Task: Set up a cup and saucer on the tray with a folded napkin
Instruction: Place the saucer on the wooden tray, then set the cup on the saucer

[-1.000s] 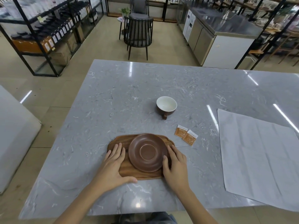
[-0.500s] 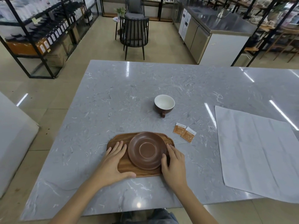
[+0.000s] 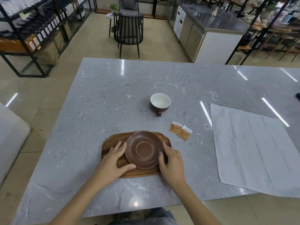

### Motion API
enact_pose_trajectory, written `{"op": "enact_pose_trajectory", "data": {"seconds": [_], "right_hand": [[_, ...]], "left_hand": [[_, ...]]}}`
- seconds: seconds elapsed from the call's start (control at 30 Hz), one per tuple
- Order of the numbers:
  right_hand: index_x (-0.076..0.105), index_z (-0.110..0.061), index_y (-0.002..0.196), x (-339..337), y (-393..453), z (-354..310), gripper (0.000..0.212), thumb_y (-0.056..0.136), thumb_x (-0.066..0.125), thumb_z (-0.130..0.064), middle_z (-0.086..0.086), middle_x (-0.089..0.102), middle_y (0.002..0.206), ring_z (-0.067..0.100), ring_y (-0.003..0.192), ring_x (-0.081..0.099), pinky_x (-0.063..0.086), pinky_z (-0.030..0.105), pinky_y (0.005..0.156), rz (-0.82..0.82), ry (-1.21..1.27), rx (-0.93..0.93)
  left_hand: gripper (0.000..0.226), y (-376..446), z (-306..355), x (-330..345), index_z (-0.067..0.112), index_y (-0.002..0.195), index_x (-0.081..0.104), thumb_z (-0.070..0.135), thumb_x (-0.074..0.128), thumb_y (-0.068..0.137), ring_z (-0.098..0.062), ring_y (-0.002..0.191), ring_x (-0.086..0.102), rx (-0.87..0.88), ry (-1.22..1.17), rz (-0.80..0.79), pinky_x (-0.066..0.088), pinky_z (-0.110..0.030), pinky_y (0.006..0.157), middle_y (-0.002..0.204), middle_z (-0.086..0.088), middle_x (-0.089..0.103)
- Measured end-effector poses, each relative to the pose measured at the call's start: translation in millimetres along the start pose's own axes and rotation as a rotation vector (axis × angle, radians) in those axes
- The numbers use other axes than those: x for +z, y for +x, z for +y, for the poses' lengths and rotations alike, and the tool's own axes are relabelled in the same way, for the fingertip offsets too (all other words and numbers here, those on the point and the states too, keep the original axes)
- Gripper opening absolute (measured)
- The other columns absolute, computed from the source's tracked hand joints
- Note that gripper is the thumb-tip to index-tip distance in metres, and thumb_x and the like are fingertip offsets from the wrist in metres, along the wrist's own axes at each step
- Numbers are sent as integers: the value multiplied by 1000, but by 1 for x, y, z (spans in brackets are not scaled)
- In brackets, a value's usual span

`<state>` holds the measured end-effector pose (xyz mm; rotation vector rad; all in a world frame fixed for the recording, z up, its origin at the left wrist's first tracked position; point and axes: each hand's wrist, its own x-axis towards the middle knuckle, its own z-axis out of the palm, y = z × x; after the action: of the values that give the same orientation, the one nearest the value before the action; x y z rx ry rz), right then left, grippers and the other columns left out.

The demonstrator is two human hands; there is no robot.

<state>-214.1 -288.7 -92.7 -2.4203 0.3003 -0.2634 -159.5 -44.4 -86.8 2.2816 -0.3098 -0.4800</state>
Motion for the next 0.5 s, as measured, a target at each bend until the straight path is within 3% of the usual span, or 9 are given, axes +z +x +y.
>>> {"op": "enact_pose_trajectory", "data": {"seconds": [0.2,0.3,0.4,0.5], "right_hand": [[49,-23,147,2,-1,-2,46,102,52,-26,-6,63,134,17,122,50,42,28,103,-4,-3,26],[49,-23,147,1,-1,-2,45,102,51,-27,-6,61,136,16,124,48,42,29,105,-24,19,37],[56,-21,140,-7,9,-1,40,102,51,-32,-5,63,132,16,124,53,44,31,104,-39,64,45],[61,-16,132,-21,37,-1,34,101,54,-27,-2,65,126,17,115,61,52,35,97,-10,131,33]], "left_hand": [[116,1,0,-1,39,156,20,83,63,58,-21,153,9,-4,-33,18,20,-49,124,164,12,17],[110,2,-1,-6,39,155,27,78,69,61,-9,151,17,33,-39,22,23,-40,124,159,17,24],[84,9,3,-23,38,146,46,65,75,72,9,135,39,84,-51,2,33,-25,117,144,25,44],[57,36,14,-54,26,138,58,41,75,86,4,108,64,70,-39,27,52,-23,98,129,14,66]]}}
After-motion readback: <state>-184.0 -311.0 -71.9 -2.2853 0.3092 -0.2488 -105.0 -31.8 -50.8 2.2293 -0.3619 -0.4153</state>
